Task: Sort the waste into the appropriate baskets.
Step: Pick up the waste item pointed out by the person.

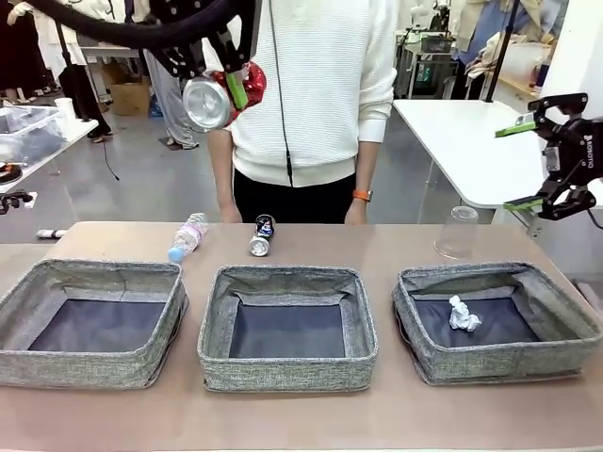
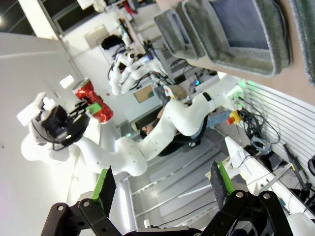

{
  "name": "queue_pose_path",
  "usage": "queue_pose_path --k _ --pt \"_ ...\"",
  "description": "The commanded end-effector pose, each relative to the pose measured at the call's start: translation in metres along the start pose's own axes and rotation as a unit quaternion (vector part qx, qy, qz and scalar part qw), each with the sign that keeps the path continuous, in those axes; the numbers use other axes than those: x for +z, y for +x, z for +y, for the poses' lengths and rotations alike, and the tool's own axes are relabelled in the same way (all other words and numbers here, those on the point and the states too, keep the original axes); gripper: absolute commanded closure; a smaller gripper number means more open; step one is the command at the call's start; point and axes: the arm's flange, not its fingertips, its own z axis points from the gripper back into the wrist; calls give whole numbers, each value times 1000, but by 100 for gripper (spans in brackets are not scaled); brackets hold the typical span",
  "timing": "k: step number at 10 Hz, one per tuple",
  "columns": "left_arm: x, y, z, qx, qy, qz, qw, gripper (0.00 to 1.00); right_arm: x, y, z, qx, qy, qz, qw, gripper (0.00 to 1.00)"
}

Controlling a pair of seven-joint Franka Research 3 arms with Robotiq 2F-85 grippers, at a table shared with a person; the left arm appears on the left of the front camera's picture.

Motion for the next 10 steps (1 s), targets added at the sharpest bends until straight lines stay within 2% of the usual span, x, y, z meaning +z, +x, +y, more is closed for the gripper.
queue_pose_path --k 1,5,9,10 --pt "17 23 -14 20 11 17 1000 70 0 -2 3 -3 10 3 1000 0" --pt "17 33 -12 32 -35 14 999 70 0 -2 3 -3 10 3 1000 0" --pt "9 38 -28 -29 -87 18 996 70 0 -2 3 -3 10 3 1000 0" --pt "14 35 -22 5 -43 19 999 70 0 -2 3 -3 10 3 1000 0"
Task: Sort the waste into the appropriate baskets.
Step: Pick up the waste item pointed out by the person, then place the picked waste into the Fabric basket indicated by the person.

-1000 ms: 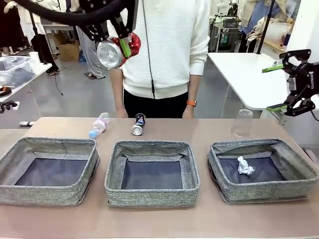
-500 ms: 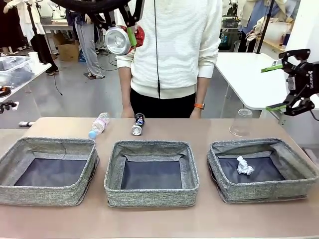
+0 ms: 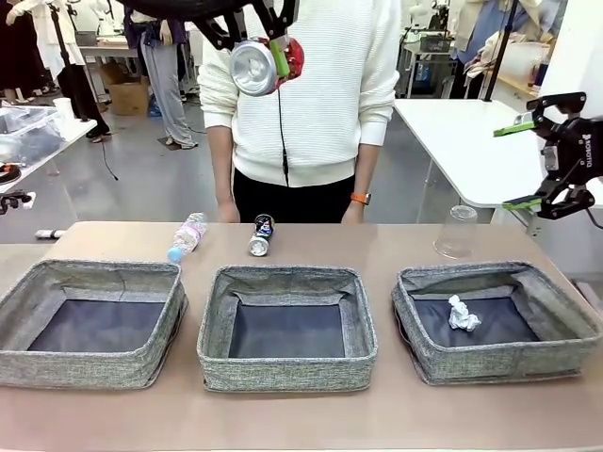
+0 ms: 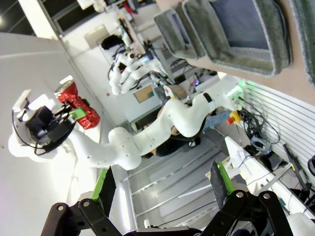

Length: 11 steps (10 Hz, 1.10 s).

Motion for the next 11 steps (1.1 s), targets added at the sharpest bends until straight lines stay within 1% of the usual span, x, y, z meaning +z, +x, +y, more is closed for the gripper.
queue_pose_path --k 1,11 --pt "6 -3 9 12 16 -3 1000 70 0 -2 3 -3 10 3 1000 0" --pt "6 -3 9 12 16 -3 1000 70 0 -2 3 -3 10 3 1000 0"
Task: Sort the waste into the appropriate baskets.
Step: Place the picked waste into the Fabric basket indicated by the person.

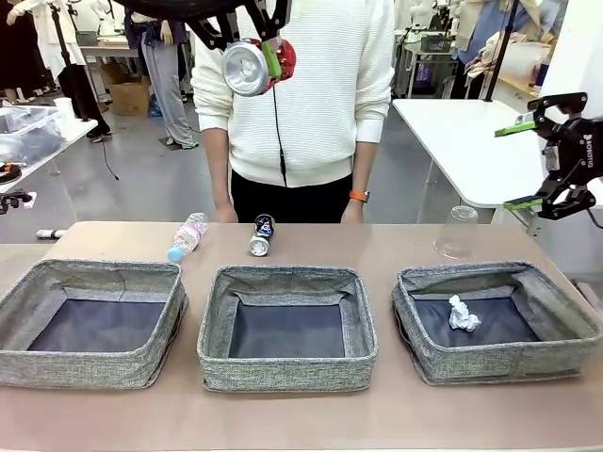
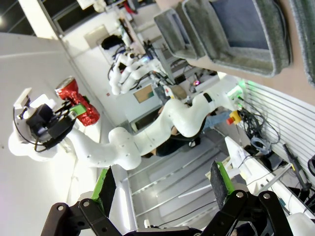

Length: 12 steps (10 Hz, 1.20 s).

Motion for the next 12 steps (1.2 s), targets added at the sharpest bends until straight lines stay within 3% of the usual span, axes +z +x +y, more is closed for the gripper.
queue_pose_path --k 1,12 --pt "4 -4 1 5 4 -2 1000 70 0 -2 3 -3 10 3 1000 0" --pt "4 -4 1 5 4 -2 1000 70 0 -2 3 -3 10 3 1000 0"
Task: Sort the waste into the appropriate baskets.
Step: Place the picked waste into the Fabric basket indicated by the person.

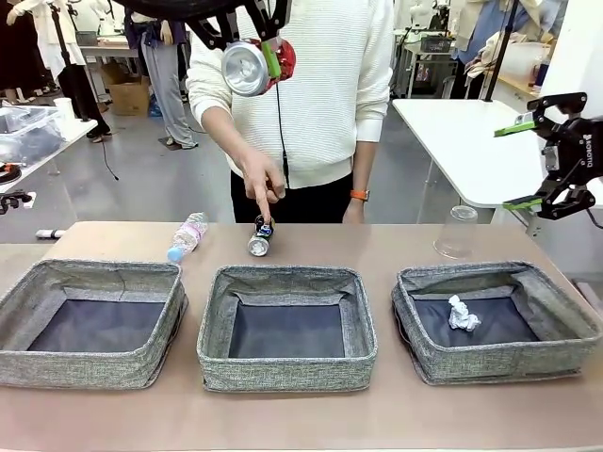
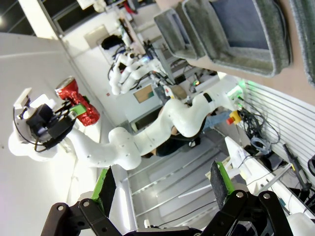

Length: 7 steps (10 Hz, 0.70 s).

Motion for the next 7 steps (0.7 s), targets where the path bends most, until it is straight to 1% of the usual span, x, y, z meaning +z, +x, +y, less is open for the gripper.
queue_pose_path --k 1,6,7 --pt "4 -4 1 5 4 -2 1000 70 0 -2 3 -3 10 3 1000 0" --pt "0 0 0 0 0 0 1000 70 0 -2 3 -3 10 3 1000 0" --pt "-17 -6 6 -18 14 -25 999 70 0 -2 3 -3 10 3 1000 0"
